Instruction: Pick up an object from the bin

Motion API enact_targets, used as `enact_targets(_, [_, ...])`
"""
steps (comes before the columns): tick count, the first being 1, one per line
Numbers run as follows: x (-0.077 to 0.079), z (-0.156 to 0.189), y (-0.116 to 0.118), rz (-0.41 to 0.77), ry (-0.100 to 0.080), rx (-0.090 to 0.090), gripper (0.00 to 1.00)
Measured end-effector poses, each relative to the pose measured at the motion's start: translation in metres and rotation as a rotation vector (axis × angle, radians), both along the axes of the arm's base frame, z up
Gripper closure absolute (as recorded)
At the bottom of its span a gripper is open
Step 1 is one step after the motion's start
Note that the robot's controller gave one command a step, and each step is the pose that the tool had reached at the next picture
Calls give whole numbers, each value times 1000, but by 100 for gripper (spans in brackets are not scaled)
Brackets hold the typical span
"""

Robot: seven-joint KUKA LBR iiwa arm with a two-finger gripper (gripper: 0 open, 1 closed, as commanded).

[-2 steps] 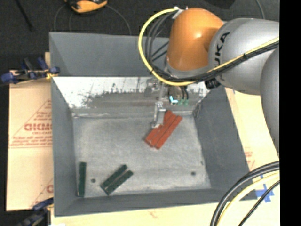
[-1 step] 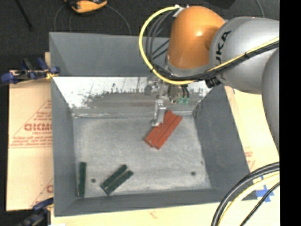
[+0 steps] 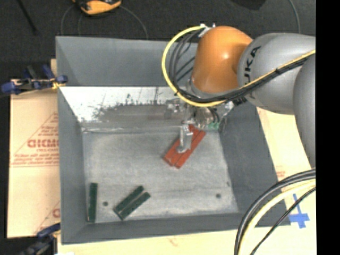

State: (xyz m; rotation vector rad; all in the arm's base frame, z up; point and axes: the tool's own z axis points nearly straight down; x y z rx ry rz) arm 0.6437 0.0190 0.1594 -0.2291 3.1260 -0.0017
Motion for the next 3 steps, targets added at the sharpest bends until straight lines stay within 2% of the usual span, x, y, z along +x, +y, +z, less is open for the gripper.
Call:
enact_targets(1, [2, -14, -32, 407, 1, -3, 0])
enact_targets(2, [2, -34, -50, 418, 3, 0, 0])
enact_targets(3, [3, -64, -52, 552, 3, -3, 0])
